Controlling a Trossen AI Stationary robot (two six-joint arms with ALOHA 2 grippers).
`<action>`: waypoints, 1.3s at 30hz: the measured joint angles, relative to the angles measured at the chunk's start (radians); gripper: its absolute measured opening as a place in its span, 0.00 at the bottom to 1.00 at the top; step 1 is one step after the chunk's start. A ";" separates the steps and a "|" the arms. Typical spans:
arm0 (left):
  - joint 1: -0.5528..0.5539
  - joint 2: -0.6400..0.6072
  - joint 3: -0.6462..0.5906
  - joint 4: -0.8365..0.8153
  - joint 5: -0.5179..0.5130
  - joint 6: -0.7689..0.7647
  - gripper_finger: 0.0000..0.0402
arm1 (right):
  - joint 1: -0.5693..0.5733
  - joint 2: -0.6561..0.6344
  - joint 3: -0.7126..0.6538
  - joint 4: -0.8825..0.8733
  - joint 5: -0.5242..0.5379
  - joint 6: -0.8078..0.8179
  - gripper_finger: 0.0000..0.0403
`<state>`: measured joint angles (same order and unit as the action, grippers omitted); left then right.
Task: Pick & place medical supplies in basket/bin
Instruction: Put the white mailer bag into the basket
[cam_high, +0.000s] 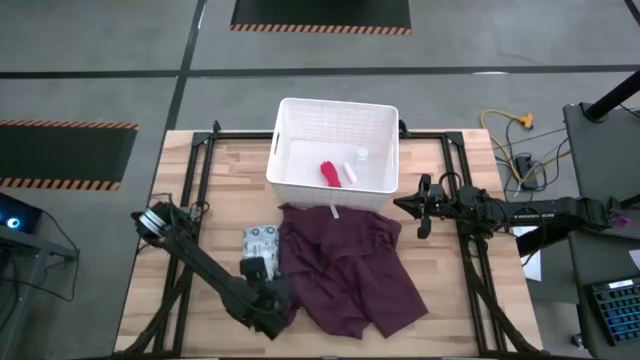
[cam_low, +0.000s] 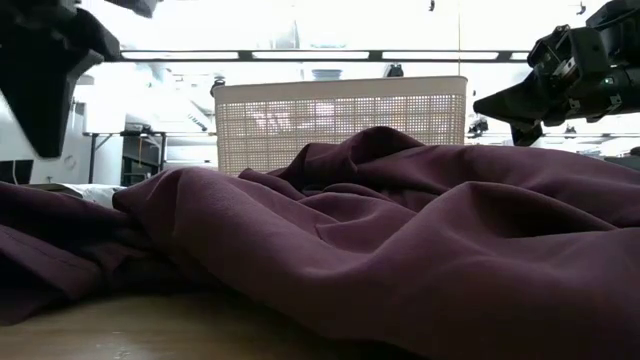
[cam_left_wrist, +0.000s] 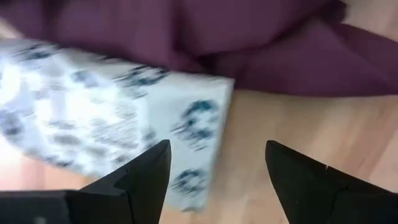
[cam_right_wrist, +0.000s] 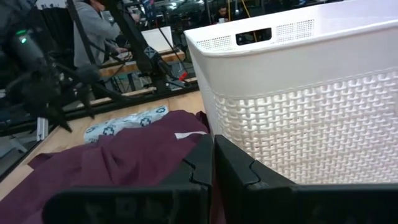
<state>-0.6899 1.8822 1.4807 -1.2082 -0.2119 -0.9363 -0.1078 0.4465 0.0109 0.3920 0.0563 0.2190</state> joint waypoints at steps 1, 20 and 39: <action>-0.005 0.020 0.009 0.006 0.001 -0.001 0.60 | 0.000 0.000 0.000 0.000 0.000 -0.001 0.02; -0.017 0.075 -0.233 -0.019 -0.113 -0.230 0.59 | 0.000 0.000 0.000 0.000 -0.001 0.017 0.02; -0.030 0.058 -0.301 0.172 -0.078 -0.273 0.03 | 0.000 0.001 0.000 0.000 -0.003 0.122 0.02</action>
<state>-0.7198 1.9400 1.1792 -1.0366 -0.2898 -1.2089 -0.1074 0.4473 0.0105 0.3920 0.0536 0.3408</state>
